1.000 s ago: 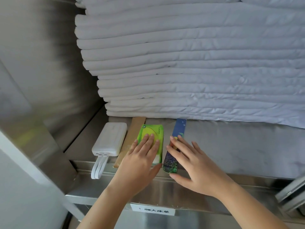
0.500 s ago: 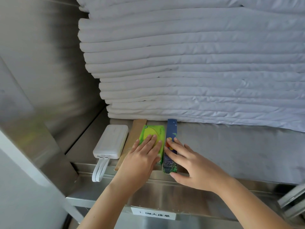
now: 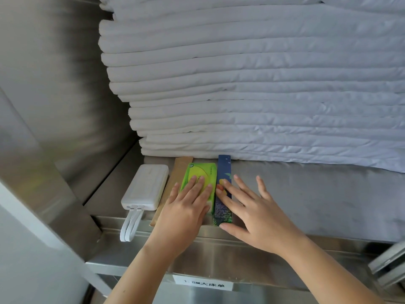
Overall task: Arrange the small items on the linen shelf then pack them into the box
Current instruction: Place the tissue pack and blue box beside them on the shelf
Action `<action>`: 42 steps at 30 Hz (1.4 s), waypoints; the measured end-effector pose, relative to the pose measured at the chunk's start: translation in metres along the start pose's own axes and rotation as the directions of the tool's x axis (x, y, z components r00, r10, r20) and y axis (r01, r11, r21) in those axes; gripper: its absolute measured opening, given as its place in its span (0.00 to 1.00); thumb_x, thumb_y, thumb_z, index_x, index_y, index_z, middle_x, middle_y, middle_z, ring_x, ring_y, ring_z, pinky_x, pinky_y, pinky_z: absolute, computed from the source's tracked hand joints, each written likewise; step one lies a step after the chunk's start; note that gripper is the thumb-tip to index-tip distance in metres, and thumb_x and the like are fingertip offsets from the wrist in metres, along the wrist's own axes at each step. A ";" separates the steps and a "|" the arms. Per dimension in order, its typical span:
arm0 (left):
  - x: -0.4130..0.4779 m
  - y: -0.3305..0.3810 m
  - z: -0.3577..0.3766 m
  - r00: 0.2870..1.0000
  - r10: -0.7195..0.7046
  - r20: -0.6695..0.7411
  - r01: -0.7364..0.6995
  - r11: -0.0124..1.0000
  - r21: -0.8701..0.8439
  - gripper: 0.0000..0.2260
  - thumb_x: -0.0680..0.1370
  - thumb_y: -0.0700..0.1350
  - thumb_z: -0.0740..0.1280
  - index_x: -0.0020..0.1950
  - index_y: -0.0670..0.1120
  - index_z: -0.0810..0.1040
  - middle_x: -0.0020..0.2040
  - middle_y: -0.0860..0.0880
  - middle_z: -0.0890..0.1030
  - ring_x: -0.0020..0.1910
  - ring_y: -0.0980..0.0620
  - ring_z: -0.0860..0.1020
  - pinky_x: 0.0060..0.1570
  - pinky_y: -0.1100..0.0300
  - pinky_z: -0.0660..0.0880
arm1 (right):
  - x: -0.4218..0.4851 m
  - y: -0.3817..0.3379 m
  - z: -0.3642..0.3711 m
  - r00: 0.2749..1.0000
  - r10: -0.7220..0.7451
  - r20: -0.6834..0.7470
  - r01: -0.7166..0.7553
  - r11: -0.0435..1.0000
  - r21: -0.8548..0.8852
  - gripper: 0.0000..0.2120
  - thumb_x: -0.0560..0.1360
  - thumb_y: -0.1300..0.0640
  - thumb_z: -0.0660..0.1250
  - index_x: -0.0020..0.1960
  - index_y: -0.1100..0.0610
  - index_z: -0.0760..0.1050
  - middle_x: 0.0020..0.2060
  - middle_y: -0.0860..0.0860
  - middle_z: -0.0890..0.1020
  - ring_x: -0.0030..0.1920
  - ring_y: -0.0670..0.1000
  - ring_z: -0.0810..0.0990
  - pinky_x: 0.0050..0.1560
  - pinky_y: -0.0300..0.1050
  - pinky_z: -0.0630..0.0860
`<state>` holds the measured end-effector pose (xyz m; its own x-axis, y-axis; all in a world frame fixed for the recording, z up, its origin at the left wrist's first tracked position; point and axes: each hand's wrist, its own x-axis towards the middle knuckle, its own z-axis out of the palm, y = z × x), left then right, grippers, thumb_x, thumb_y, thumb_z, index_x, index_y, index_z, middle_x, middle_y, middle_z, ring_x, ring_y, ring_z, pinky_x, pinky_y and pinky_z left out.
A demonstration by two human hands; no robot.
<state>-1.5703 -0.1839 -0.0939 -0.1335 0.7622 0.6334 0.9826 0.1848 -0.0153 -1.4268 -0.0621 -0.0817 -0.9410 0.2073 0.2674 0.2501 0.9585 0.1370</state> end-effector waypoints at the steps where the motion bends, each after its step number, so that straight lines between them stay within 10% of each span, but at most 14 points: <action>1: 0.000 0.000 0.000 1.000 -0.004 -0.001 0.004 1.000 -0.003 0.20 0.66 0.38 0.77 0.56 0.39 0.81 0.56 0.40 0.81 0.56 0.39 0.78 0.49 0.37 0.74 | 0.000 0.000 0.001 1.000 0.010 -0.002 -0.010 1.000 0.003 0.30 0.74 0.38 0.50 0.66 0.54 0.73 0.65 0.53 0.74 0.67 0.57 0.70 0.61 0.68 0.63; 20: 0.004 -0.005 0.004 0.999 -0.028 0.032 0.030 0.997 -0.069 0.20 0.66 0.38 0.77 0.57 0.38 0.80 0.58 0.38 0.79 0.58 0.37 0.76 0.50 0.35 0.72 | 0.005 0.004 0.004 0.996 0.029 0.081 -0.038 0.992 0.119 0.36 0.71 0.30 0.39 0.75 0.45 0.48 0.74 0.42 0.49 0.73 0.48 0.37 0.61 0.55 0.19; 30: 0.012 -0.003 -0.006 0.999 0.053 -0.007 -0.053 0.985 -0.162 0.17 0.71 0.41 0.70 0.59 0.40 0.79 0.59 0.38 0.78 0.60 0.36 0.75 0.53 0.35 0.71 | -0.008 -0.027 -0.013 0.935 0.267 -0.231 -0.241 0.961 0.137 0.21 0.73 0.49 0.67 0.63 0.57 0.75 0.60 0.52 0.79 0.62 0.59 0.75 0.58 0.71 0.64; 42: 0.007 0.046 -0.018 0.980 0.192 -0.048 -0.197 0.926 -0.323 0.17 0.69 0.37 0.72 0.57 0.37 0.80 0.59 0.36 0.78 0.58 0.34 0.76 0.52 0.33 0.70 | -0.067 -0.050 -0.041 0.816 0.476 -0.328 -0.500 0.866 0.012 0.20 0.67 0.58 0.75 0.58 0.59 0.79 0.56 0.55 0.81 0.58 0.58 0.79 0.55 0.66 0.71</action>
<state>-1.5235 -0.1809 -0.0762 0.0637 0.7529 0.6551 0.9776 -0.1791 0.1107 -1.3665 -0.1318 -0.0678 -0.5741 0.5613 0.5961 0.6847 0.7283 -0.0265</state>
